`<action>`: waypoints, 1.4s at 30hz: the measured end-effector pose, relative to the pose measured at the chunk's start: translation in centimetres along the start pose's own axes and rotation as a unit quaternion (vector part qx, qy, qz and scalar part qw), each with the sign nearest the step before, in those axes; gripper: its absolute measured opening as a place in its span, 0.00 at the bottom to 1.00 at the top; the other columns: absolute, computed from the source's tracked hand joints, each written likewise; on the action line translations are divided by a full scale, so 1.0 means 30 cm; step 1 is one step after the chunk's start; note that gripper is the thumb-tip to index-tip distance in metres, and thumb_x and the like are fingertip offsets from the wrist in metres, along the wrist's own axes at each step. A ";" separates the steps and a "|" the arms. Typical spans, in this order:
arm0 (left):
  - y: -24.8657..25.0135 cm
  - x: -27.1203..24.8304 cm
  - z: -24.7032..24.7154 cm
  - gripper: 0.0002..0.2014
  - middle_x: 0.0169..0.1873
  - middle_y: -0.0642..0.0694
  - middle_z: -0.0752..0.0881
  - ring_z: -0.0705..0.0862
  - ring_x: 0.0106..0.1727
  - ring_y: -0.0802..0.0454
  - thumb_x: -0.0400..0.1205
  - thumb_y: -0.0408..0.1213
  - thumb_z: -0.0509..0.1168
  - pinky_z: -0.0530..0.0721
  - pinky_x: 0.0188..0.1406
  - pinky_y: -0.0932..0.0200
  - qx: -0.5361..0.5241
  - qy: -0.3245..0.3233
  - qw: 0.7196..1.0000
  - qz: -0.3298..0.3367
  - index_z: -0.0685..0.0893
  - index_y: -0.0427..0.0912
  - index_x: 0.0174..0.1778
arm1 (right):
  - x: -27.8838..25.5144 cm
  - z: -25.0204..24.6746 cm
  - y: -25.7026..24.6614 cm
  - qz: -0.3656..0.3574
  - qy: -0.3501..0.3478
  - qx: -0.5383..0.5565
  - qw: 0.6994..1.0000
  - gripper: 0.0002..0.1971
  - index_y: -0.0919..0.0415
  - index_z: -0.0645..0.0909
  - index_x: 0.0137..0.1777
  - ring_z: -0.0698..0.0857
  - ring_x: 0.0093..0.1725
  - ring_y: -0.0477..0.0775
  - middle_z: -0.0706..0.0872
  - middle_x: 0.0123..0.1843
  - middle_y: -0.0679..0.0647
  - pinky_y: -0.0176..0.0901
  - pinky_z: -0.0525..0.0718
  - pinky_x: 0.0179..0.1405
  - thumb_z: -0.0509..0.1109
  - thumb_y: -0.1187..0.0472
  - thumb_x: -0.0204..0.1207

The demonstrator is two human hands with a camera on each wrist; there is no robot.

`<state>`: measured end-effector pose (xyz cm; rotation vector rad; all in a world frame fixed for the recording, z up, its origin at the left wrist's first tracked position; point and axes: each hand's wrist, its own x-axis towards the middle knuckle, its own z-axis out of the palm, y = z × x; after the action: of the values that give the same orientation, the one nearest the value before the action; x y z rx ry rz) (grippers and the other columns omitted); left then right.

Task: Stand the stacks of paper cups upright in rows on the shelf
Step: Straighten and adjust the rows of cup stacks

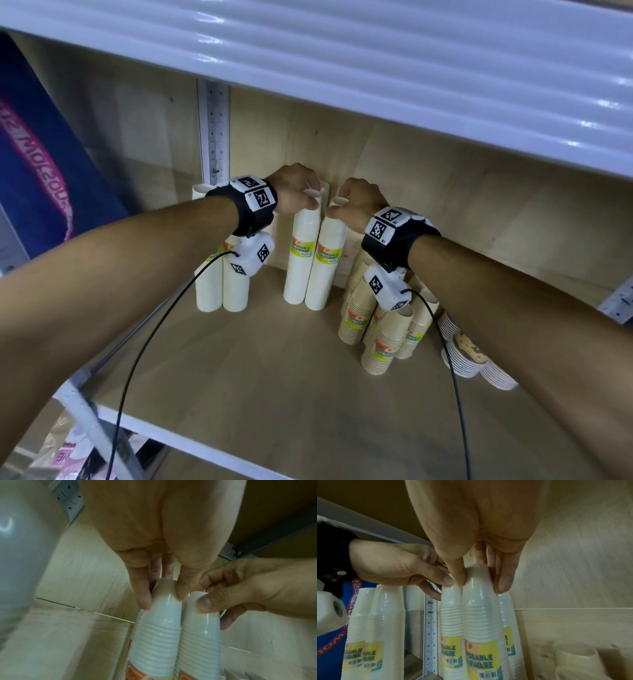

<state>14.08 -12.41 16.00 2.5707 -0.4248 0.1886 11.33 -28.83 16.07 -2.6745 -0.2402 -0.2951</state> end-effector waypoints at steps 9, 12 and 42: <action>0.008 -0.009 -0.026 0.23 0.59 0.46 0.84 0.83 0.58 0.46 0.78 0.45 0.74 0.83 0.54 0.55 -0.007 -0.009 1.000 -0.004 0.81 0.46 0.68 | 0.004 -0.034 -0.031 -0.013 0.023 -0.023 0.999 0.22 0.61 0.81 0.61 0.83 0.57 0.58 0.83 0.59 0.57 0.49 0.84 0.55 0.76 0.48 0.72; 0.017 -0.016 -0.074 0.24 0.57 0.50 0.83 0.84 0.55 0.50 0.75 0.53 0.74 0.82 0.52 0.58 0.004 -0.005 1.000 -0.005 0.82 0.50 0.66 | 0.025 -0.043 -0.056 -0.023 0.039 -0.039 0.998 0.22 0.60 0.81 0.62 0.82 0.61 0.57 0.82 0.62 0.56 0.47 0.83 0.56 0.75 0.48 0.73; -0.315 -0.296 -0.246 0.24 0.72 0.47 0.75 0.76 0.69 0.45 0.79 0.41 0.73 0.78 0.58 0.56 0.090 -0.009 0.986 -0.142 0.78 0.47 0.71 | 0.016 0.215 -0.418 -0.173 -0.089 -0.012 0.981 0.23 0.60 0.77 0.70 0.81 0.65 0.58 0.81 0.70 0.57 0.40 0.77 0.52 0.73 0.56 0.77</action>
<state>8.51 1.44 15.89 2.7762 -0.0440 0.1043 10.20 -14.79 15.57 -2.6742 -0.7653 -0.1614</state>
